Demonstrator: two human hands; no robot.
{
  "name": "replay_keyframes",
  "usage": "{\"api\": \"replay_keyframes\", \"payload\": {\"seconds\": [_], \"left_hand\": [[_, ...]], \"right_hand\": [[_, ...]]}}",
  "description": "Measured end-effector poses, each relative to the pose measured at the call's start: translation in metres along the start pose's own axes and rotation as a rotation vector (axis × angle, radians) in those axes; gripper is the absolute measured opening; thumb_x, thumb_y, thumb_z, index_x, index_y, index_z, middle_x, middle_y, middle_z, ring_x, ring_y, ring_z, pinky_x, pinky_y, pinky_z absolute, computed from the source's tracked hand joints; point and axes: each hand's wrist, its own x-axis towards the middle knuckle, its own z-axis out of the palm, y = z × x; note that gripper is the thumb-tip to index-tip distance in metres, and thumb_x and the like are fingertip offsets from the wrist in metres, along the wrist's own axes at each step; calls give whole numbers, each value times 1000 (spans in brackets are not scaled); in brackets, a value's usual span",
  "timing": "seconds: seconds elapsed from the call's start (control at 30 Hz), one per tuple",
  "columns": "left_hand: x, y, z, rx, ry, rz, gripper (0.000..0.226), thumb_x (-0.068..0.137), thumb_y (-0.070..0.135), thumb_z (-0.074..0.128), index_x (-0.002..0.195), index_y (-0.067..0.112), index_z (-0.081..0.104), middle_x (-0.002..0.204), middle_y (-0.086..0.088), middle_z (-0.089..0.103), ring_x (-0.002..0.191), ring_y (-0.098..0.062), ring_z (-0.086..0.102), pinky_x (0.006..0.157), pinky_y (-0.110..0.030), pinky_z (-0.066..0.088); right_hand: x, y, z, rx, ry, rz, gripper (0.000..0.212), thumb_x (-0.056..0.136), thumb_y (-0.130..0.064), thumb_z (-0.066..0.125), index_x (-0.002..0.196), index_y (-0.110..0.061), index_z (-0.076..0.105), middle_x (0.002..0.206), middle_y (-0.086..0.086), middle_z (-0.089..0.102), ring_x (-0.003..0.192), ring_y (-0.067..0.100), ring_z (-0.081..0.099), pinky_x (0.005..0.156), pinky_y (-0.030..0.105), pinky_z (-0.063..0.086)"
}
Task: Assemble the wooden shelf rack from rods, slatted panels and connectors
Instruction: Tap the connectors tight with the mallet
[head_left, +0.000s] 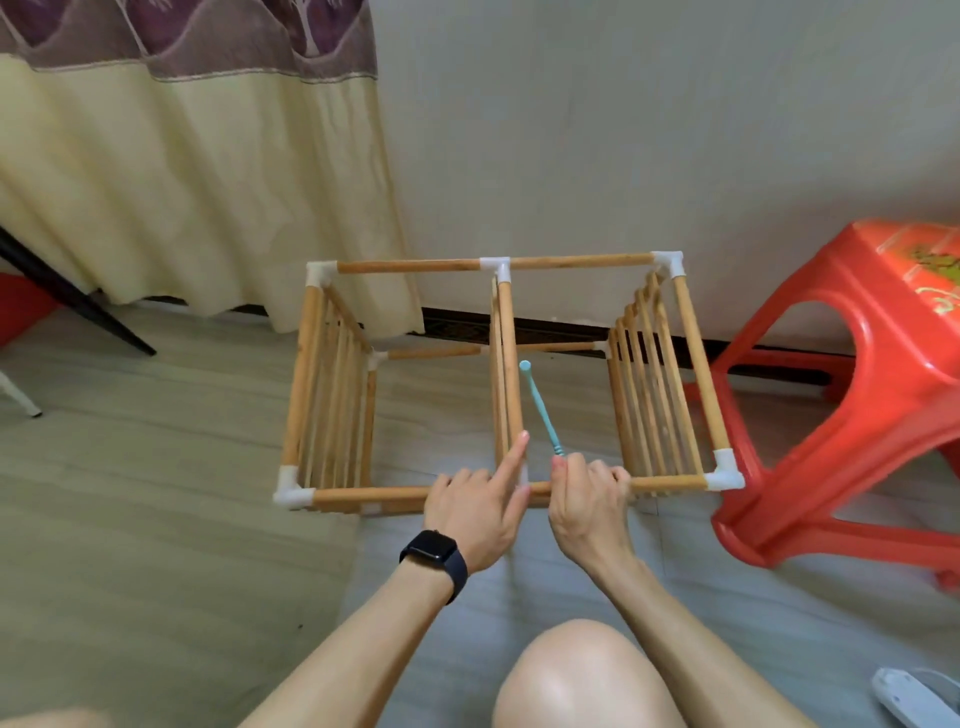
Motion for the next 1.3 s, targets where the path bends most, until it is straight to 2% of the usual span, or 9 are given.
{"api": "replay_keyframes", "payload": {"seconds": [0.23,0.47,0.6,0.67,0.77,0.87,1.0,1.13,1.3], "left_hand": [[8,-26,-22,34,6,-90,60,102,59,11,154,46,-14,95,4,60,92,-19,56,85,-38,39],[13,-35,-30,58,-65,-156,59,102,59,10,156,45,-9,111,-2,59,102,-22,55,87,-40,37],[11,-31,-30,69,-88,-190,58,103,56,12,157,44,-7,144,-7,47,128,-26,46,102,-45,36],[13,-27,-35,43,-83,-194,58,105,51,14,159,38,-1,166,-6,14,151,-26,19,119,-51,19],[20,-14,-37,36,-56,-99,59,106,45,16,161,24,5,168,1,-11,154,-17,-8,123,-50,-1],[23,0,-25,-9,-73,-58,57,106,50,15,160,32,9,168,4,-9,154,-17,-13,122,-50,-5],[22,2,-14,24,-54,-75,56,105,53,12,159,37,14,167,3,-9,153,-17,-15,121,-50,-8],[18,-9,-18,5,-65,-60,57,105,54,13,159,37,13,167,6,-11,153,-12,-14,122,-47,-6],[5,-16,-20,23,-59,-79,59,104,54,14,159,36,8,167,5,-9,153,-12,-12,122,-47,-7]], "right_hand": [[26,-36,-10,29,-234,-66,54,98,-43,3,91,-21,52,79,-5,57,80,25,57,79,40,28],[49,-48,-13,20,-461,-38,41,108,-35,14,103,-23,52,84,-9,54,81,15,51,93,44,36],[44,-48,-47,405,-365,139,43,110,-31,24,90,-12,57,86,-1,59,85,19,57,80,29,43],[35,-38,-70,489,-290,227,45,109,-33,27,80,-11,53,79,2,55,74,15,53,65,17,40],[8,-10,-97,446,-246,299,45,108,-35,30,73,-13,47,71,2,57,69,12,54,61,20,38],[-21,26,-111,309,-173,355,40,106,-32,32,76,-13,50,73,4,60,77,28,57,65,38,33],[-46,62,-124,161,-106,419,31,106,-27,33,95,-7,53,90,20,68,96,46,60,71,44,35],[-53,71,-137,175,-74,454,29,106,-30,30,97,-10,50,90,18,67,95,45,60,71,44,38],[-63,74,-134,248,-44,502,34,105,-30,38,80,-11,51,75,7,63,79,35,56,67,42,36]]}}
